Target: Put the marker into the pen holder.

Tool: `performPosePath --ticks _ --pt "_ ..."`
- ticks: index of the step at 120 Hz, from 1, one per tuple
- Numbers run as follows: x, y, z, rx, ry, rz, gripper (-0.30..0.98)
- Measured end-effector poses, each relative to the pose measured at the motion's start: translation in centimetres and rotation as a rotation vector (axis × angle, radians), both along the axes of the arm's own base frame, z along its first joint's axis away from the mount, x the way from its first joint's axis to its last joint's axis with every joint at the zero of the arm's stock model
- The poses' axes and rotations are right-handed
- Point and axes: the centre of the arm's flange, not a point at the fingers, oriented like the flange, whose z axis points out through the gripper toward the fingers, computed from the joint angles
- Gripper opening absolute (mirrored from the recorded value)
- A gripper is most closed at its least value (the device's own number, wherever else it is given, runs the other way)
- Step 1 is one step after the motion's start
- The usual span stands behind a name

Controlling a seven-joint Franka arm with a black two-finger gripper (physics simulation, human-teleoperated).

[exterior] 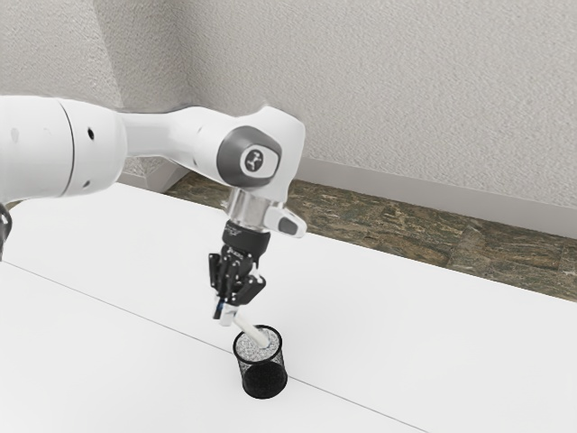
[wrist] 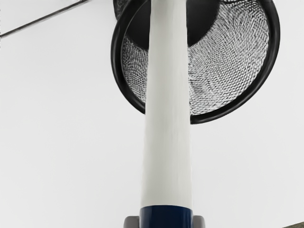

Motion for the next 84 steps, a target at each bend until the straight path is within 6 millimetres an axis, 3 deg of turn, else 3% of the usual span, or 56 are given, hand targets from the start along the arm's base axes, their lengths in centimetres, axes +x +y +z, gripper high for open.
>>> performPosePath --ticks 32,56,64,72,84 --pt "1.0 0.0 -3.2 0.005 -0.001 0.011 -0.08" --pt "1.3 -0.1 -2.8 -0.013 -0.023 0.024 0.35" --pt "1.4 -0.1 0.2 -0.028 -0.089 0.020 0.44" --pt "1.3 0.4 5.6 -0.044 -0.211 0.012 0.51" --pt "1.0 4.0 13.9 -0.055 -0.430 0.032 0.57"
